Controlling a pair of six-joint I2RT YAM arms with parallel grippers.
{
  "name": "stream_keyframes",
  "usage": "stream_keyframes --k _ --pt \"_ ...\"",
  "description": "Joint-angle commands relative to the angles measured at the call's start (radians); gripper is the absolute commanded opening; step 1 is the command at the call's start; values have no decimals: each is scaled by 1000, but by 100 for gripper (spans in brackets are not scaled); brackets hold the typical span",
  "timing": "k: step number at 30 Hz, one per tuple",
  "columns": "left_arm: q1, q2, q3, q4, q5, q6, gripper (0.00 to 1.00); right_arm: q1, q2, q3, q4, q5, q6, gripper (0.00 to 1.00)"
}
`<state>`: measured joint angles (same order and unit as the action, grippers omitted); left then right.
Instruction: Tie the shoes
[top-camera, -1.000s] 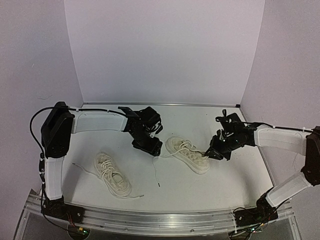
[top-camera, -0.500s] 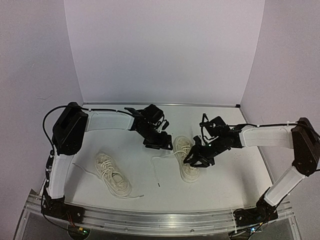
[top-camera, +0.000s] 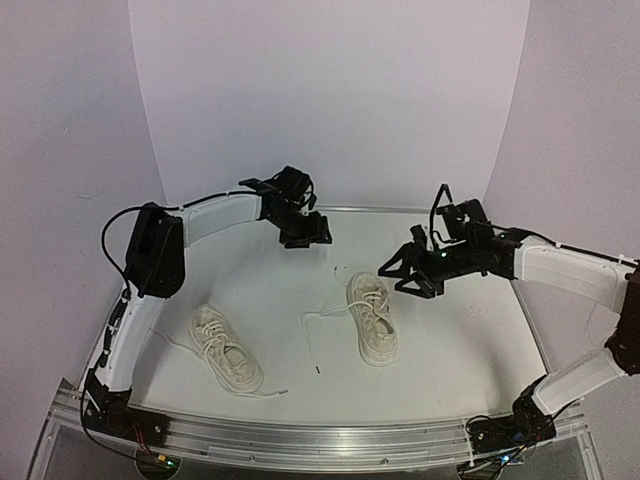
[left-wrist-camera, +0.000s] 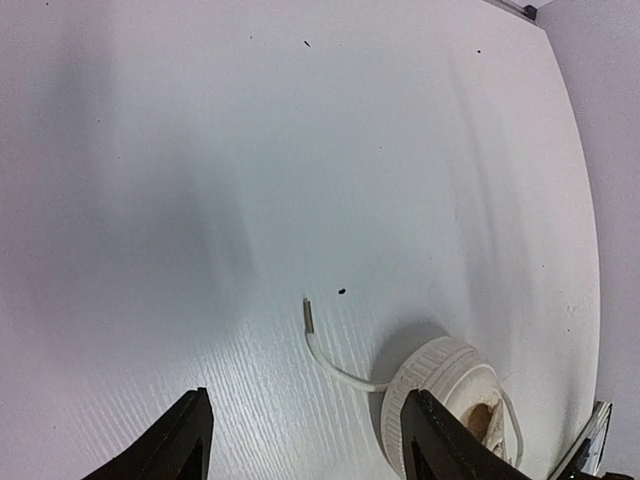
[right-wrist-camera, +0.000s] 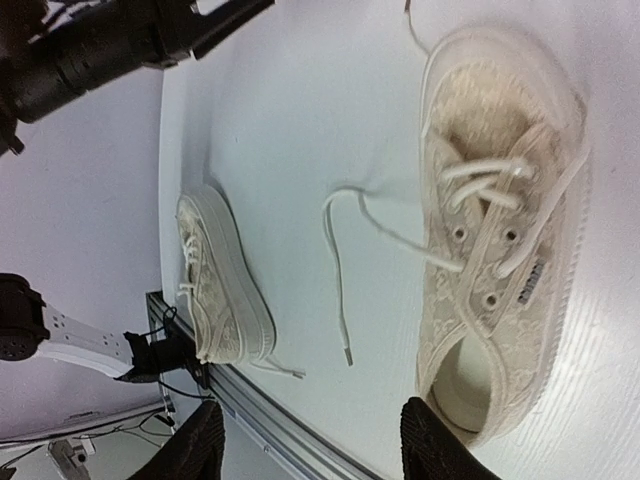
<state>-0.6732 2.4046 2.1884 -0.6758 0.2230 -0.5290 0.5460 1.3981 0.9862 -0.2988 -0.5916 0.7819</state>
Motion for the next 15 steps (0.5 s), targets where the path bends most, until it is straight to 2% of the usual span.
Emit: stream_keyframes --k 1,5,15 --pt "-37 66 83 -99 -48 -40 67 -74 -39 32 4 70 21 62" --pt "-60 89 89 -88 -75 -41 66 -109 -54 31 -11 92 16 67" --pt "-95 176 164 -126 -136 -9 60 -126 -21 9 -48 135 -13 66"
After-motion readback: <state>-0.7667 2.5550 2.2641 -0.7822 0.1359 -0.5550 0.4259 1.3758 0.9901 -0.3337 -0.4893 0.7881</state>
